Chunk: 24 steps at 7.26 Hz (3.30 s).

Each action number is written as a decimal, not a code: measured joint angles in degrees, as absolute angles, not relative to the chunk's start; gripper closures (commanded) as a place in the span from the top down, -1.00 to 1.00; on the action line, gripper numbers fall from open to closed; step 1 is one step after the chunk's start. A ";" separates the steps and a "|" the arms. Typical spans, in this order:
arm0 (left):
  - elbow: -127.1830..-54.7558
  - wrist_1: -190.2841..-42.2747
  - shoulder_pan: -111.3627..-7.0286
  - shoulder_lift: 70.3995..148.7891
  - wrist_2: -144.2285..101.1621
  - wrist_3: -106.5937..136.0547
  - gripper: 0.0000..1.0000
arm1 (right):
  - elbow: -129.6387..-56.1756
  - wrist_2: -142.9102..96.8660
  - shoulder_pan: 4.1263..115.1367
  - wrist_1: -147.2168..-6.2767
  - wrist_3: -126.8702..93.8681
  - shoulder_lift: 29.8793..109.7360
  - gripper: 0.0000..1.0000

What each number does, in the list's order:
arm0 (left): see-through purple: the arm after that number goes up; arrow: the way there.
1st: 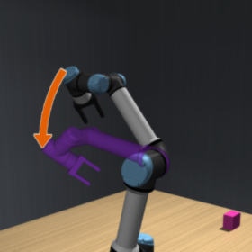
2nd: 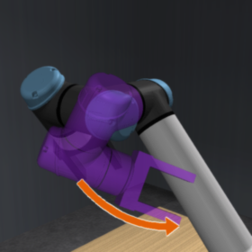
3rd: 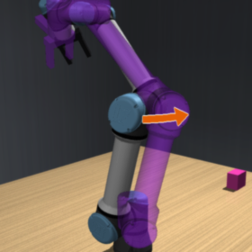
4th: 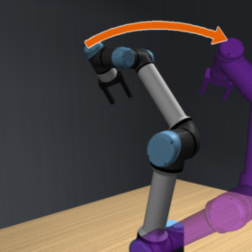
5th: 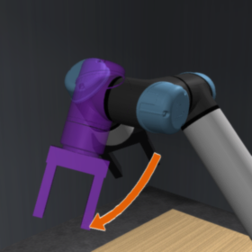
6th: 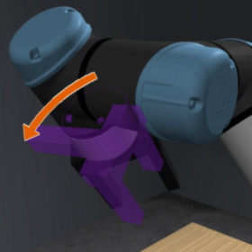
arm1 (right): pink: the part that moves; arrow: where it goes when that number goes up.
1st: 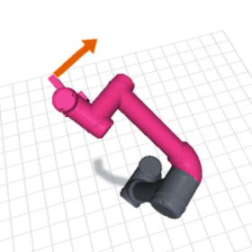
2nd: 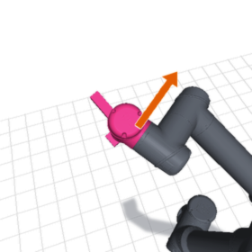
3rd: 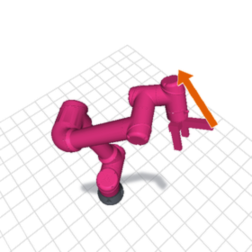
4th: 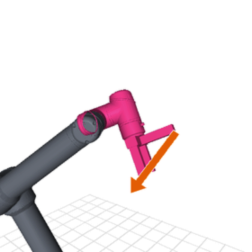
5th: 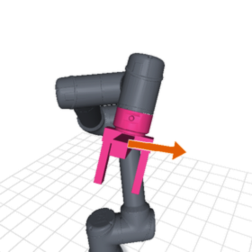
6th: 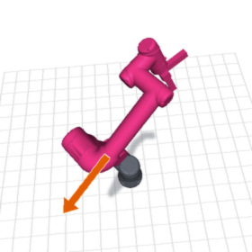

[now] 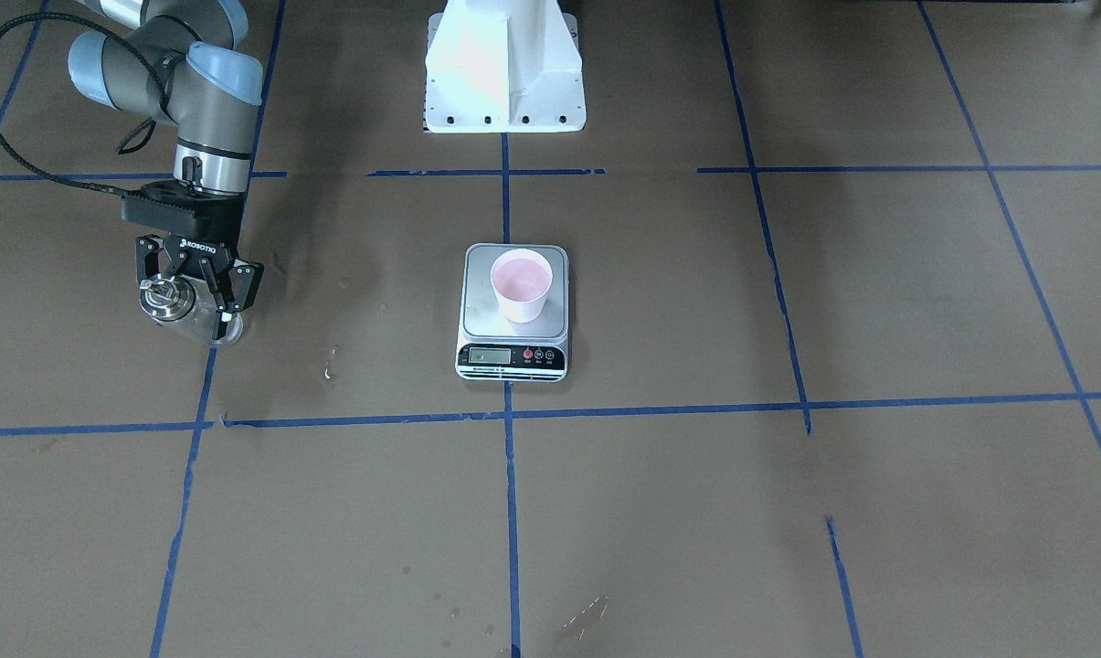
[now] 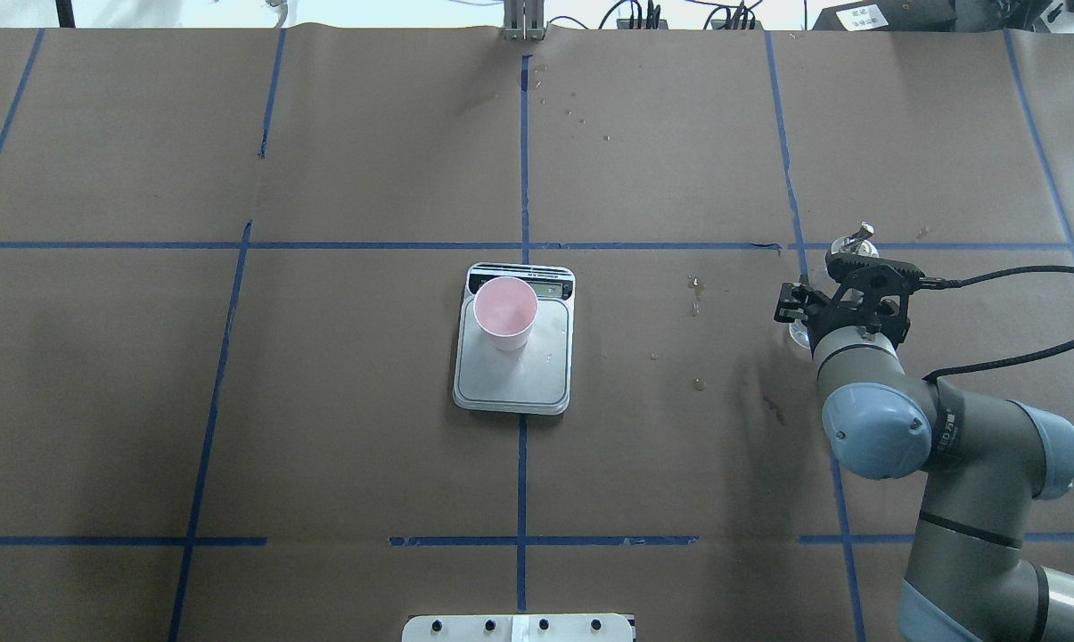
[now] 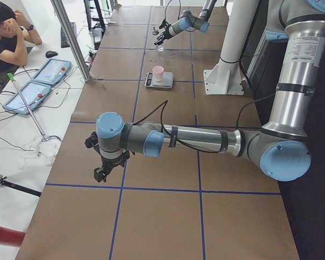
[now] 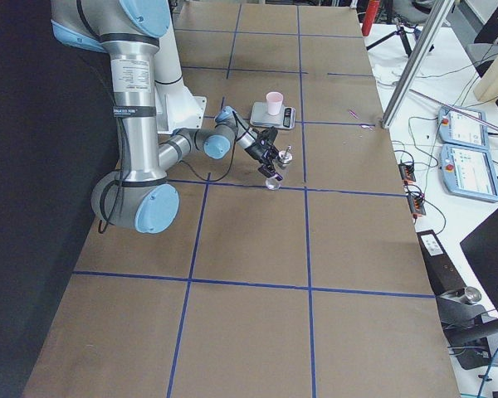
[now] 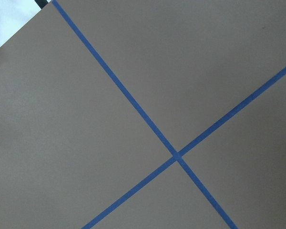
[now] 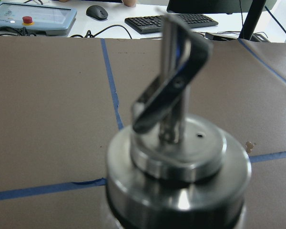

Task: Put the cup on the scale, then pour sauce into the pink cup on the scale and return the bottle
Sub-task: 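Lower the glass bottle onto the table with the right gripper, then open the right gripper and lift it away from the bottle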

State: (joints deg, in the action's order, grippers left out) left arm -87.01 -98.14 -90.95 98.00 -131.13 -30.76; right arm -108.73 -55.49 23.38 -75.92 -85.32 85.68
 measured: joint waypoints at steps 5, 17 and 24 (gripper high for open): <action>-87.01 -98.17 -90.88 98.07 -131.13 -30.65 1.00 | -108.97 -55.32 23.47 -75.86 -85.22 85.71 0.99; -87.19 -98.17 -90.88 98.20 -131.15 -30.59 1.00 | -115.71 -66.46 23.43 -78.71 -85.18 89.65 1.00; -87.93 -98.17 -90.97 98.05 -131.14 -30.59 1.00 | -134.62 -94.00 25.16 -103.73 -84.72 88.44 1.00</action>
